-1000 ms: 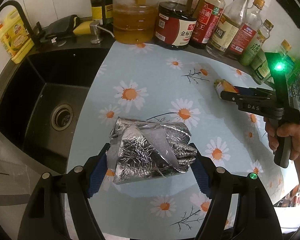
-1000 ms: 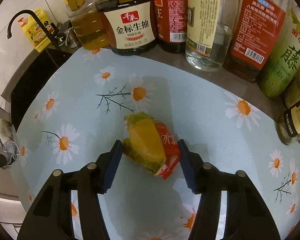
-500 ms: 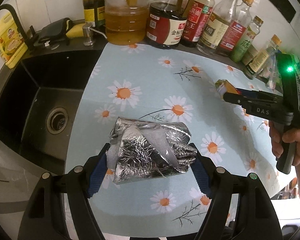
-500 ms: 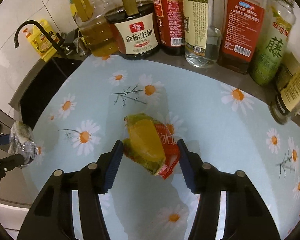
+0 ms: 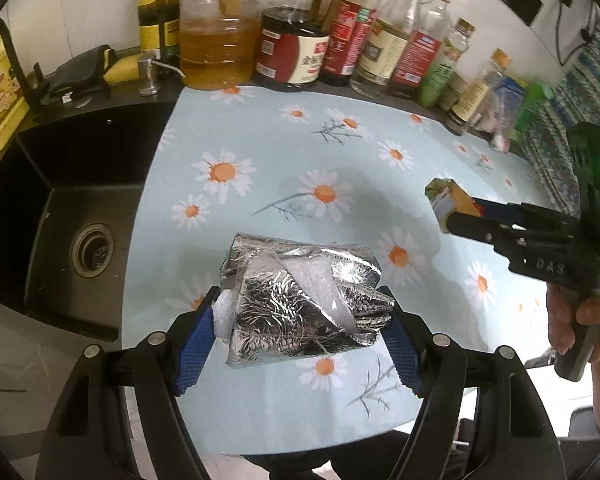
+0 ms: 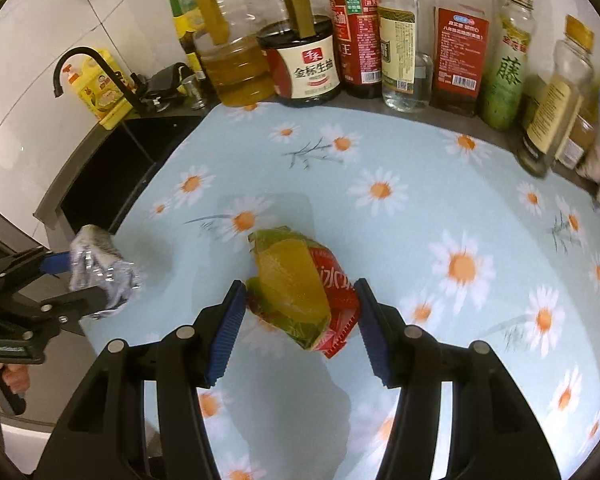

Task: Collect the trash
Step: 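Carry the foil packet and snack wrapper down over the wastebasket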

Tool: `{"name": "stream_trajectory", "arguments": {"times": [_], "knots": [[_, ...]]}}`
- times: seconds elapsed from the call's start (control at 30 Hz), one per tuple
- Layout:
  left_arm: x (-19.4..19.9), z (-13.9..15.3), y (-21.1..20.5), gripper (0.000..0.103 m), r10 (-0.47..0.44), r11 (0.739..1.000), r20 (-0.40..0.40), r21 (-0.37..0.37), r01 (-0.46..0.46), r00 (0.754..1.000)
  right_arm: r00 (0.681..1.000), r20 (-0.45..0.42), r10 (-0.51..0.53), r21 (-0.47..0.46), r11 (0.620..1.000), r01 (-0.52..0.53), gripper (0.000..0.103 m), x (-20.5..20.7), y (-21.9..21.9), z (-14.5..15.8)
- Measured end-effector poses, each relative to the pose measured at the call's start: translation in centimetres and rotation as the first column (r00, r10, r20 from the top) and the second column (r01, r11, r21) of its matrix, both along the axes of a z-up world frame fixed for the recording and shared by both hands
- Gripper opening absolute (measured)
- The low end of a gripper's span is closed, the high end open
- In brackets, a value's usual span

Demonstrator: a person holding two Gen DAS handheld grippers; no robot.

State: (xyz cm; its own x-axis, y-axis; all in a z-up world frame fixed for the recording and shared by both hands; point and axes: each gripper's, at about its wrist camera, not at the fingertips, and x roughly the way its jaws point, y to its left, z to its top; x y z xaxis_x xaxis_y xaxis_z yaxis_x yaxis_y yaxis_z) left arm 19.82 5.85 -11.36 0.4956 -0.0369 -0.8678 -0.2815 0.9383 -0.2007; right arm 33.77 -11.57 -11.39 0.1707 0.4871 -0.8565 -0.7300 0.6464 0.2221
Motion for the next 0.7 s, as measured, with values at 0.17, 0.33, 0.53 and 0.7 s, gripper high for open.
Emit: {"name": "stream_trajectory", "arguments": {"times": [0.17, 0.33, 0.53, 0.7], "knots": [[-1.6, -0.1, -0.6, 0.073, -0.05, 0.999, 0.014, -0.012, 0.05, 0.999, 0.999, -0.009, -0.039, 0.009, 0.999, 0.039, 0.055, -3.7, -0.7, 0.5], [-3.7, 0.0, -0.9, 0.073, -0.087, 0.996, 0.029, -0.015, 0.087, 0.996, 0.998, -0.015, -0.066, 0.016, 0.998, 0.067, 0.055, -6.9, -1.4, 0.7], [-6.5, -0.4, -1.4, 0.073, -0.121, 0.992, 0.027, -0.022, 0.122, 0.992, 0.996, -0.021, -0.083, 0.029, 0.996, 0.084, 0.055, -10.9, -1.8, 0.8], [-8.9, -0.9, -1.7, 0.073, -0.141, 0.989, 0.021, -0.03, 0.142, 0.99, 0.995, -0.036, -0.093, 0.038, 0.995, 0.094, 0.056, -13.8, -1.9, 0.6]]}}
